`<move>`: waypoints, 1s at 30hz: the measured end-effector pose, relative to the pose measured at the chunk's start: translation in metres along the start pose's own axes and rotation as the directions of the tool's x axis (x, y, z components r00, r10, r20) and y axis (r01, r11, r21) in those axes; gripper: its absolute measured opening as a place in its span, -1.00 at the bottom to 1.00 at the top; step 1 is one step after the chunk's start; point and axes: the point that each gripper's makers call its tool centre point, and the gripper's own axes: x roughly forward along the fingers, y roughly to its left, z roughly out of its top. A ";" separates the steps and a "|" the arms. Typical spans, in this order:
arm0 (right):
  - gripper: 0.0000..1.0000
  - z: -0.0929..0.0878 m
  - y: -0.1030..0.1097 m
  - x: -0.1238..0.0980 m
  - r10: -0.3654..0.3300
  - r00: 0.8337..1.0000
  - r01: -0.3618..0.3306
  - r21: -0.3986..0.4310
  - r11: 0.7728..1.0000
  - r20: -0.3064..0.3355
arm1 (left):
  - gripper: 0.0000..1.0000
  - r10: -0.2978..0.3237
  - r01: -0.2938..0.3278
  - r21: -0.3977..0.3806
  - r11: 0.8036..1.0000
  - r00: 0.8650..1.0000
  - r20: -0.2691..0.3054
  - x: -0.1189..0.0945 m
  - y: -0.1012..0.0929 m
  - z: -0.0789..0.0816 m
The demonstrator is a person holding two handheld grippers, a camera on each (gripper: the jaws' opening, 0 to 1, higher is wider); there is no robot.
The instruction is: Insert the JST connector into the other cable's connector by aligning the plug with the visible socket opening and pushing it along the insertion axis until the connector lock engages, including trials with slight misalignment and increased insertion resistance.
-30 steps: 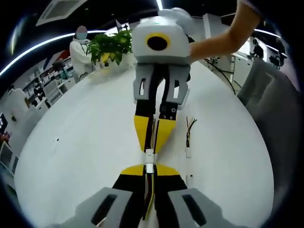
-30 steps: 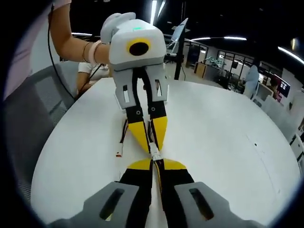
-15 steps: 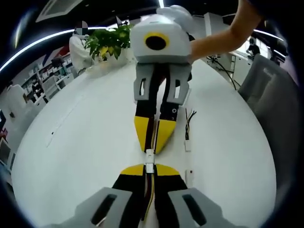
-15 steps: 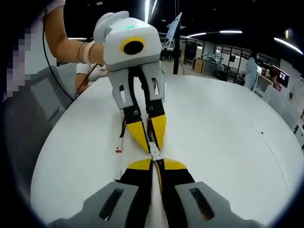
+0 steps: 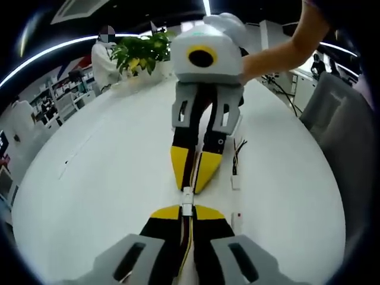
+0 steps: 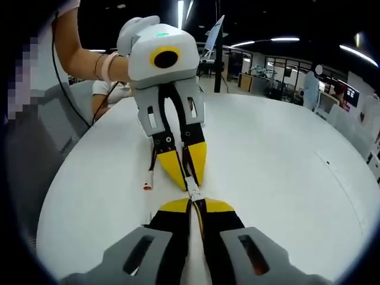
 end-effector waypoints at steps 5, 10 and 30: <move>-0.83 0.002 0.001 -0.002 -0.004 1.000 0.004 0.015 1.000 0.013 | -1.00 0.036 -0.035 0.066 0.997 0.999 -0.018 -0.003 0.002 0.002; -0.73 0.005 -0.001 -0.008 -0.033 0.999 0.033 -0.001 0.999 0.017 | -1.00 0.142 -0.131 0.199 0.971 0.989 -0.039 -0.012 0.011 0.010; -0.72 0.003 0.008 -0.038 -0.105 0.994 0.106 -0.018 0.994 0.021 | -1.00 0.363 -0.210 0.661 0.720 0.926 -0.101 -0.030 0.007 0.023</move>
